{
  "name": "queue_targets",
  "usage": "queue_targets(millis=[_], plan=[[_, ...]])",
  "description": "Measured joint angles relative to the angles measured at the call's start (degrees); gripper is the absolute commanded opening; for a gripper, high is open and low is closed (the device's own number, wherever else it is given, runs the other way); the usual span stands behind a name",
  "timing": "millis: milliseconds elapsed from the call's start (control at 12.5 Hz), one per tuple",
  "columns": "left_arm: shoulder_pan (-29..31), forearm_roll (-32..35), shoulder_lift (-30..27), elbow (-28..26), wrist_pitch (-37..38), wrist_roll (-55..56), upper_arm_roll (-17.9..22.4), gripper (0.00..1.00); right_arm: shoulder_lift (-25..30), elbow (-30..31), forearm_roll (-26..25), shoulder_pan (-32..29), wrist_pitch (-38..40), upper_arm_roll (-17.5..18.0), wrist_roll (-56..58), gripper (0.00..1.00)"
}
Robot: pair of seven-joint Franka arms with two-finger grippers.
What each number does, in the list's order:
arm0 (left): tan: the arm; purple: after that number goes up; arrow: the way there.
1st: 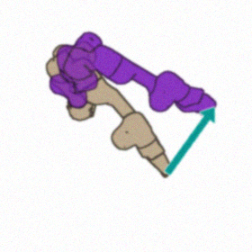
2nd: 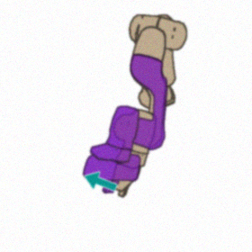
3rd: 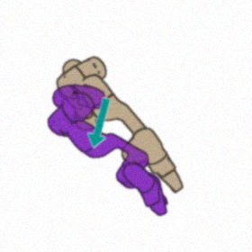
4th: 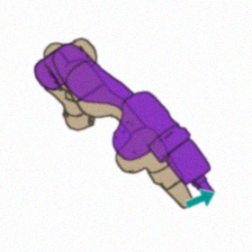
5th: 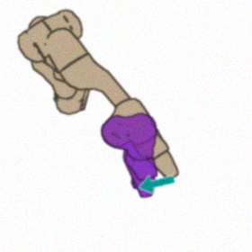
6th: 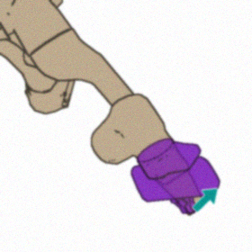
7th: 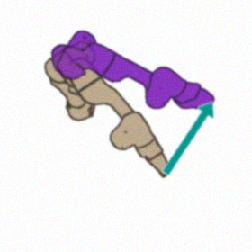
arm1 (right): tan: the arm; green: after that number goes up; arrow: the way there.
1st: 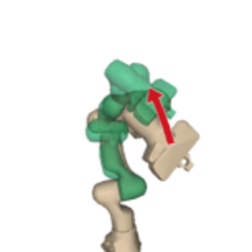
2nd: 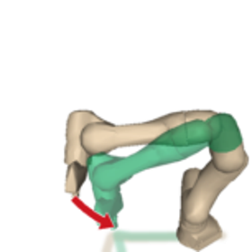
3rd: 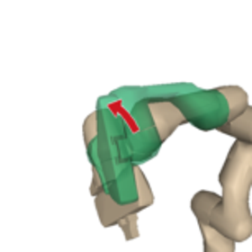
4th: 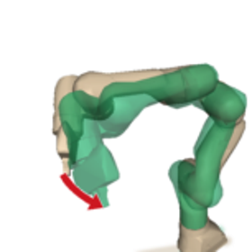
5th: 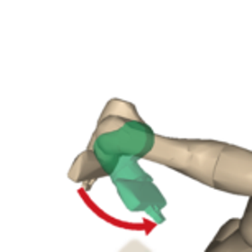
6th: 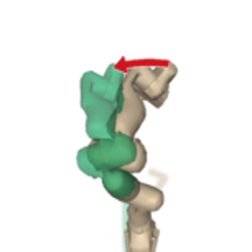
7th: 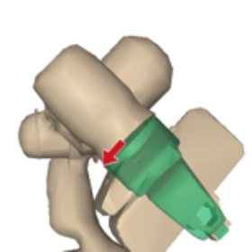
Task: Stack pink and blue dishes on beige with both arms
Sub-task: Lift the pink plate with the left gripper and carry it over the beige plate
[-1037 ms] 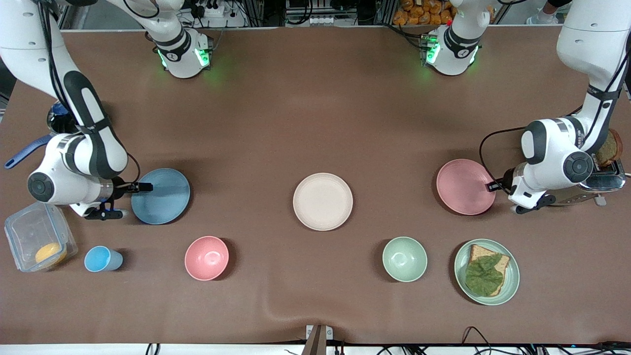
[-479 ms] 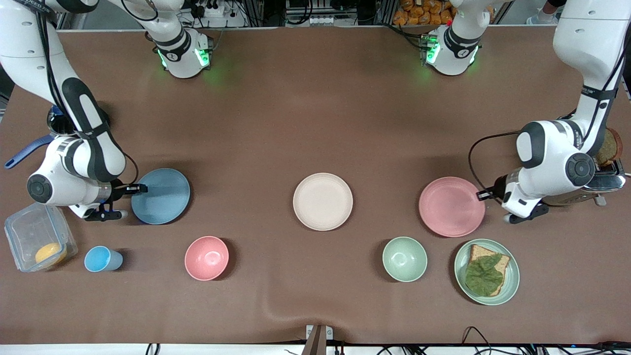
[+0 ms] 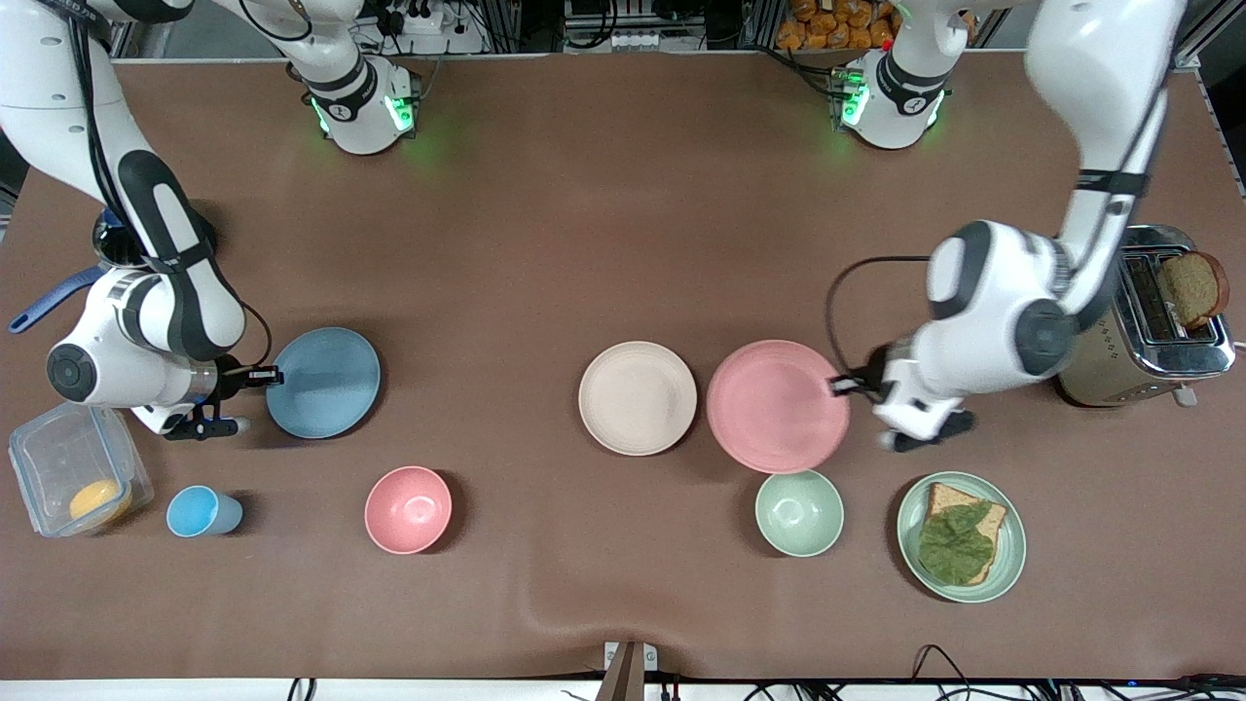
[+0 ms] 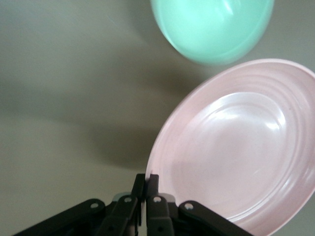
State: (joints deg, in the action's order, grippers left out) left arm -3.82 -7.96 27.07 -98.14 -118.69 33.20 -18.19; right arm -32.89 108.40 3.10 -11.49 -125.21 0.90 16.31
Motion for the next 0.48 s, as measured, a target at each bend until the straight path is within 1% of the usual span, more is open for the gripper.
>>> queue_targets(millis=[160,239,479], plan=[[-6.9,0.0,2.6,0.7,-0.7,7.3,0.1,0.00,0.2,-0.8,0.0,0.1,0.2,0.5,0.2,0.00],[-9.3,0.0,3.9,1.3,-1.7,9.9,0.2,0.00,0.6,-1.3,0.0,0.1,0.7,0.9,0.5,0.00],[-12.9,0.2,6.8,2.6,-3.2,13.6,0.4,0.00,2.4,-3.7,0.0,0.2,4.6,1.9,0.6,0.00]])
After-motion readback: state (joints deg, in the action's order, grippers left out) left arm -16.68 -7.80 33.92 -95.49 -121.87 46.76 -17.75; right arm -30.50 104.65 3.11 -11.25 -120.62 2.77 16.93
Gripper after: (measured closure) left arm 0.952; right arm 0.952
